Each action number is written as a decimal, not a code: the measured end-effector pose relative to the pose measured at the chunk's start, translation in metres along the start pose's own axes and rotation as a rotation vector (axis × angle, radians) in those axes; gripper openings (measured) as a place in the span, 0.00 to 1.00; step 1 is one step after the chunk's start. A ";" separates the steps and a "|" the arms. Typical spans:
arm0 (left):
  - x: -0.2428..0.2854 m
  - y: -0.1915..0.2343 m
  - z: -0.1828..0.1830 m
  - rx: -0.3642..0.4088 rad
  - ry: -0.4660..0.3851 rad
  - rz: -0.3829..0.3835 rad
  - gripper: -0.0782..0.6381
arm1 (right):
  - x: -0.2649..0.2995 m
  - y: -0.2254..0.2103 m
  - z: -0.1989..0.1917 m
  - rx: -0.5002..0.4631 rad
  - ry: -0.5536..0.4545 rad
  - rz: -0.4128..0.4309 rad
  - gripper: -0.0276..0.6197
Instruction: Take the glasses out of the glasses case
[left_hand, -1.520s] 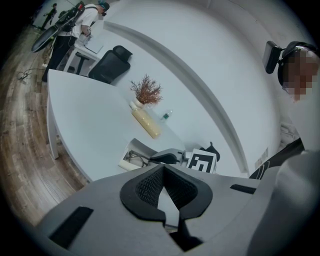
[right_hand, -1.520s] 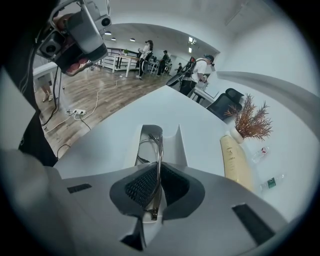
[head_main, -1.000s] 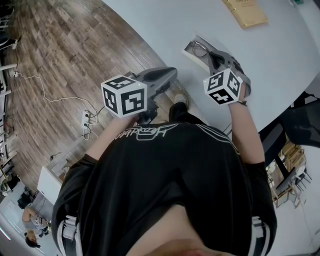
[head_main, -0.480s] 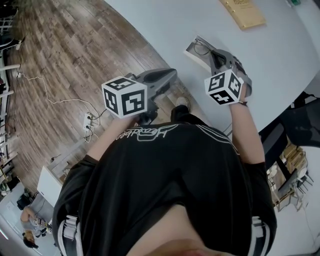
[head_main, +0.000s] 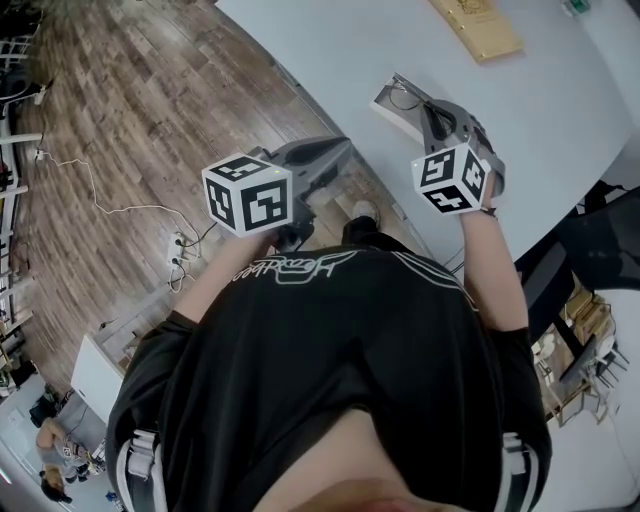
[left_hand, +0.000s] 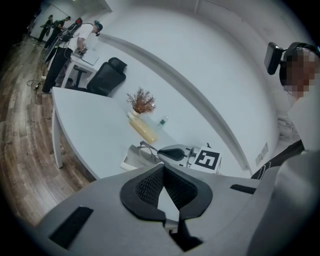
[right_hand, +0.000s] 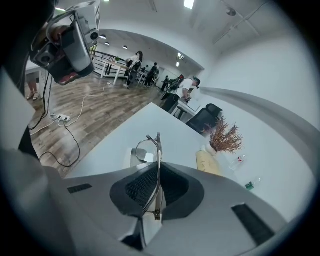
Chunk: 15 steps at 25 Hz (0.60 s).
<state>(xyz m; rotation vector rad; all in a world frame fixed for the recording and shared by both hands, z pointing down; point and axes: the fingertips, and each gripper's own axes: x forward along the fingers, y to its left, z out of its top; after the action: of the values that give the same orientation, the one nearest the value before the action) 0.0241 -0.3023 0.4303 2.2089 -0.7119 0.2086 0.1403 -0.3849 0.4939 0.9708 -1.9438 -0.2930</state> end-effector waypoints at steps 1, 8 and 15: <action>-0.003 -0.002 0.000 0.003 -0.003 -0.002 0.12 | -0.004 0.000 0.002 0.002 -0.004 -0.007 0.07; -0.021 -0.016 -0.002 0.029 -0.024 -0.021 0.12 | -0.038 -0.001 0.019 0.055 -0.043 -0.053 0.07; -0.043 -0.038 -0.003 0.063 -0.044 -0.053 0.12 | -0.083 0.002 0.034 0.110 -0.083 -0.110 0.07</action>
<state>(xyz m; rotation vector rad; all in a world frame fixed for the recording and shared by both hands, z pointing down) 0.0100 -0.2619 0.3918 2.2954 -0.6783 0.1586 0.1337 -0.3289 0.4241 1.1567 -2.0021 -0.2951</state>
